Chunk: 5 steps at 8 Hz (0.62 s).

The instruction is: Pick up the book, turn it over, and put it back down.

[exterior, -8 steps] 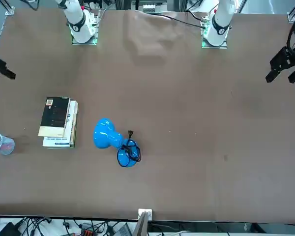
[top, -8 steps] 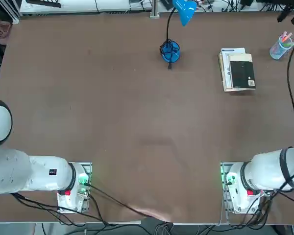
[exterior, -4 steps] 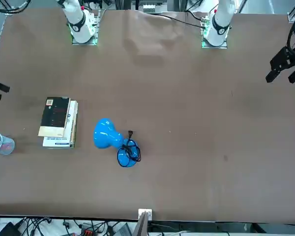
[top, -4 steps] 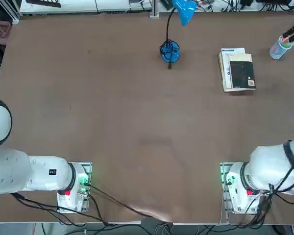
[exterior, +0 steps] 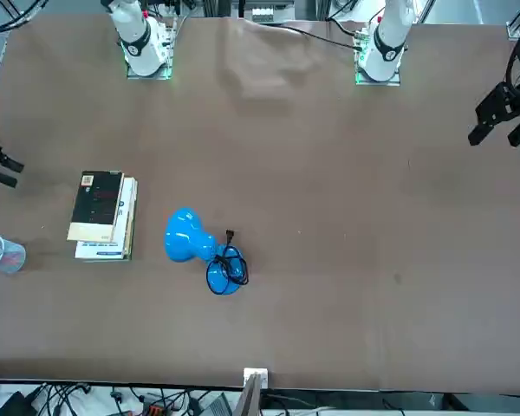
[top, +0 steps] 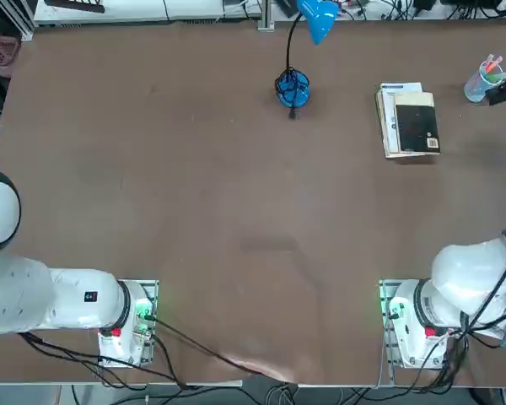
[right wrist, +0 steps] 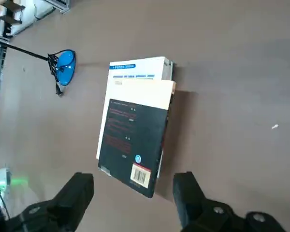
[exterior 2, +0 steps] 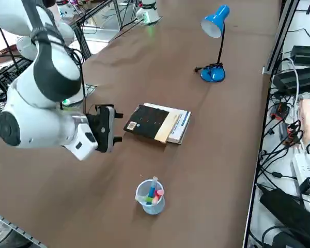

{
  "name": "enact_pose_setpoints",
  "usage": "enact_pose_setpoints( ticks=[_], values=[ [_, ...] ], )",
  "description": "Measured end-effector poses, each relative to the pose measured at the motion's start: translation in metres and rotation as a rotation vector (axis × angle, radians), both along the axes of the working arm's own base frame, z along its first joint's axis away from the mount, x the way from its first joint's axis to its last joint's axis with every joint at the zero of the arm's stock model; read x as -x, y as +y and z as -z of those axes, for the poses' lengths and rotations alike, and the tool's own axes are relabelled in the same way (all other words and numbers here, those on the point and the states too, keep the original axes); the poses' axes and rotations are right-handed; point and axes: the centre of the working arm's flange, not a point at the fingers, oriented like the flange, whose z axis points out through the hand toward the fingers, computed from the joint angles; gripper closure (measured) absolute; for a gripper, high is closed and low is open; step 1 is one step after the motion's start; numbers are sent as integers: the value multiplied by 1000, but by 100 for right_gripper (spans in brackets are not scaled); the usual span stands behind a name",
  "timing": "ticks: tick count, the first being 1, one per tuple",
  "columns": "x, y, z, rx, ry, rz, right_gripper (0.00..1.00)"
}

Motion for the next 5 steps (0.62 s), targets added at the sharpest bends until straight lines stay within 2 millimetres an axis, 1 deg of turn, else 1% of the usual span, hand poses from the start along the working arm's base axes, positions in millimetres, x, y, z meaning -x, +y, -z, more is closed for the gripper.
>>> enact_pose_setpoints(
  ticks=[1, 2, 4, 5],
  values=[
    [1, -3, 8, -27, -25, 2, 0],
    [6, -9, 21, -61, -52, 8, 0],
    [18, -17, 54, -154, -98, 19, 1],
    [20, -17, 71, -204, -124, 25, 2]
  ],
)
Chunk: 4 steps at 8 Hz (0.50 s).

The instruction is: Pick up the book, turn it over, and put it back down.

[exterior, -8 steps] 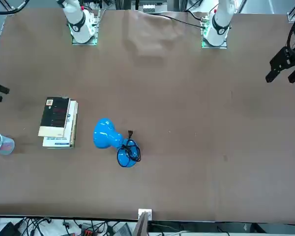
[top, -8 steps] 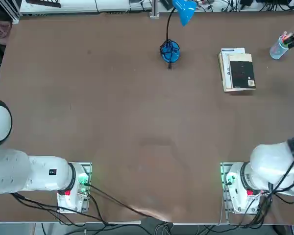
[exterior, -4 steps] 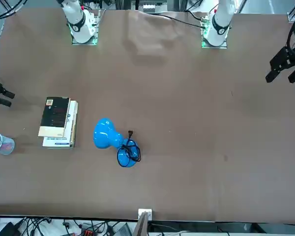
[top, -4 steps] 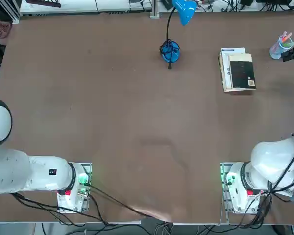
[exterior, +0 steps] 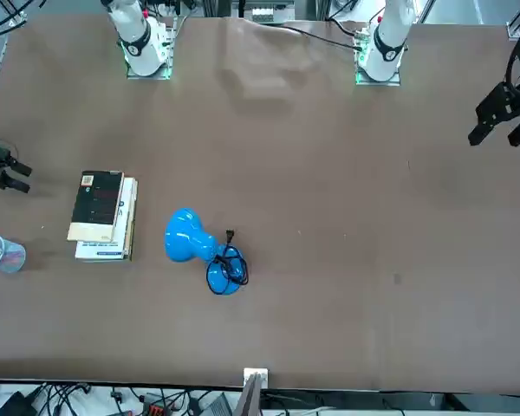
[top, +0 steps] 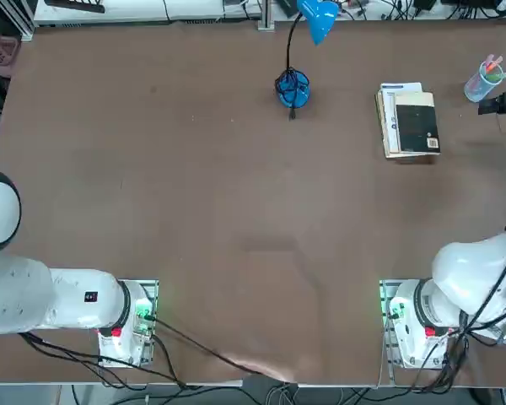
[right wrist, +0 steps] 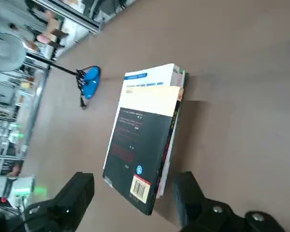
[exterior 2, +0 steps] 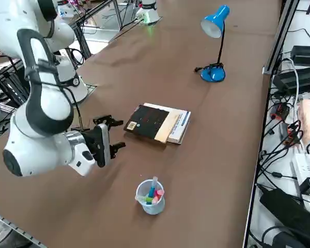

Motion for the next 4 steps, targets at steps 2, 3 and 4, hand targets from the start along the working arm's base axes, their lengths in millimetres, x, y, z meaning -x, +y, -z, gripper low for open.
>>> enact_pose_setpoints(
  ticks=[2, 3, 4],
  values=[
    [-2, 8, 33, -75, -10, 20, 4],
    [-2, 12, 48, -100, 1, 27, 5],
    [-3, 14, 59, -130, 40, 61, 7]
  ],
)
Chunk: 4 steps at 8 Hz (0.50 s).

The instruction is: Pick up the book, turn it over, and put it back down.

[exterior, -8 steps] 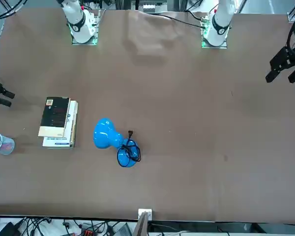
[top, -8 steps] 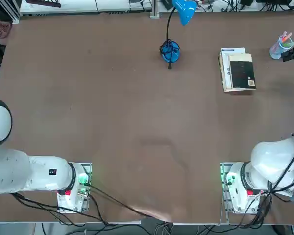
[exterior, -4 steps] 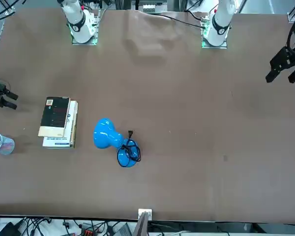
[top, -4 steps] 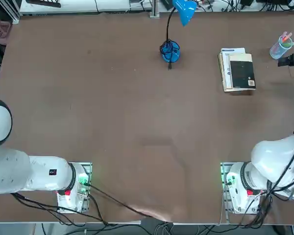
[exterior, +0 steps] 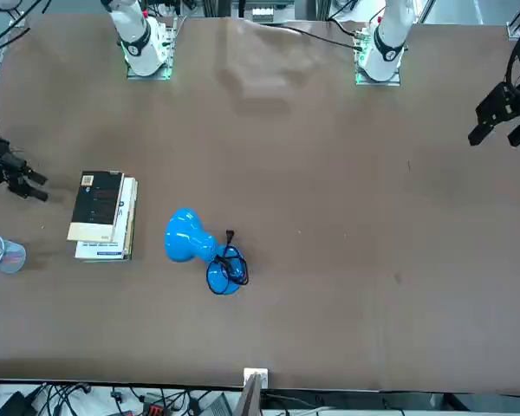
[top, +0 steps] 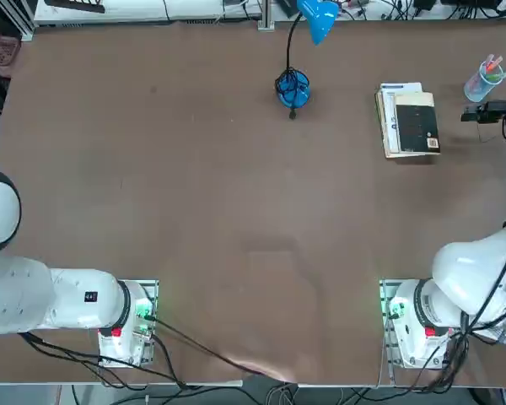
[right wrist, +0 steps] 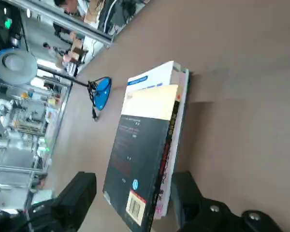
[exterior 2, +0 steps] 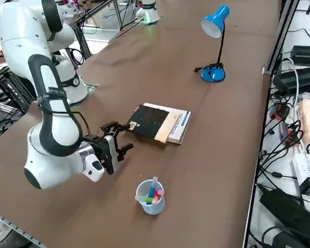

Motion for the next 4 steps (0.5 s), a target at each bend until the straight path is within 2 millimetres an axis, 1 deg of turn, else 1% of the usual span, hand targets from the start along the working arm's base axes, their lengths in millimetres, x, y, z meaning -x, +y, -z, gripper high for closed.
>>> enact_pose_setpoints(
  ticks=[2, 4],
  values=[
    [0, 1, 13, -71, 158, 97, 7],
    [2, 4, 26, -119, 287, 156, 7]
  ],
)
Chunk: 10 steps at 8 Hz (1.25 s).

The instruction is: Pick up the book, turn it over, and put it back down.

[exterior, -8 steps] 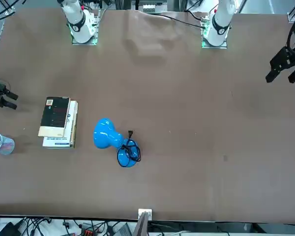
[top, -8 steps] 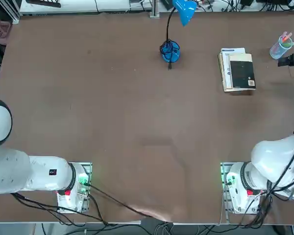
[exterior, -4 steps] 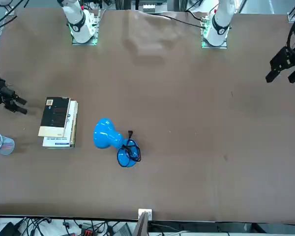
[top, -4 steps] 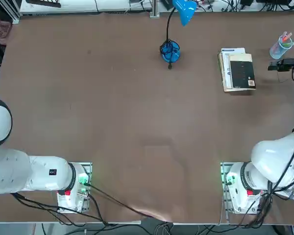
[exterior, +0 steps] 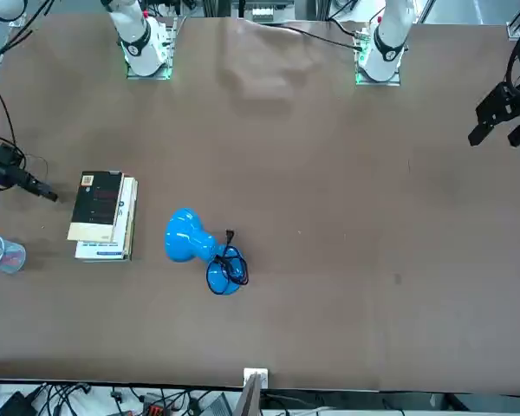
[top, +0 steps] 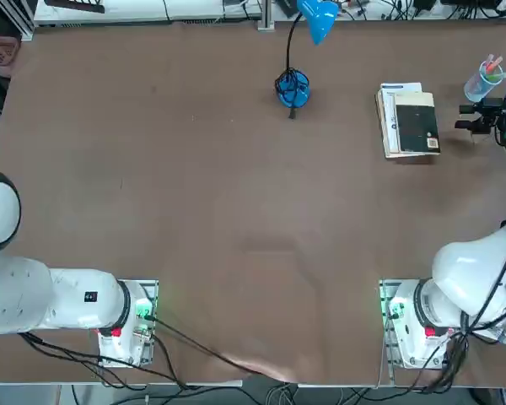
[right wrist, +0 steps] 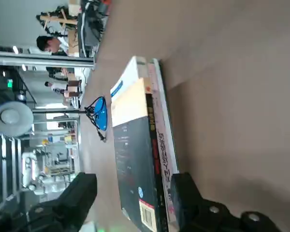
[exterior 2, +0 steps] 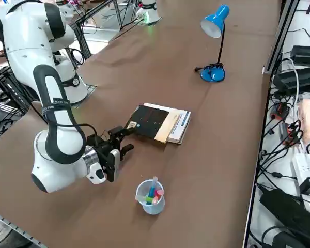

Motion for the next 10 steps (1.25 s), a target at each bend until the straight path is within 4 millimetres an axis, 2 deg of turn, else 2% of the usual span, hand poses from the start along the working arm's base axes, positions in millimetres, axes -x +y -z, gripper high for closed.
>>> enact_pose_setpoints(
  ticks=[4, 7, 10],
  values=[
    [-7, 24, 33, -81, 23, 3, 7],
    [-23, 47, 35, -105, -41, -53, 10],
    [-25, 51, 36, -107, -68, -70, 12]
  ],
)
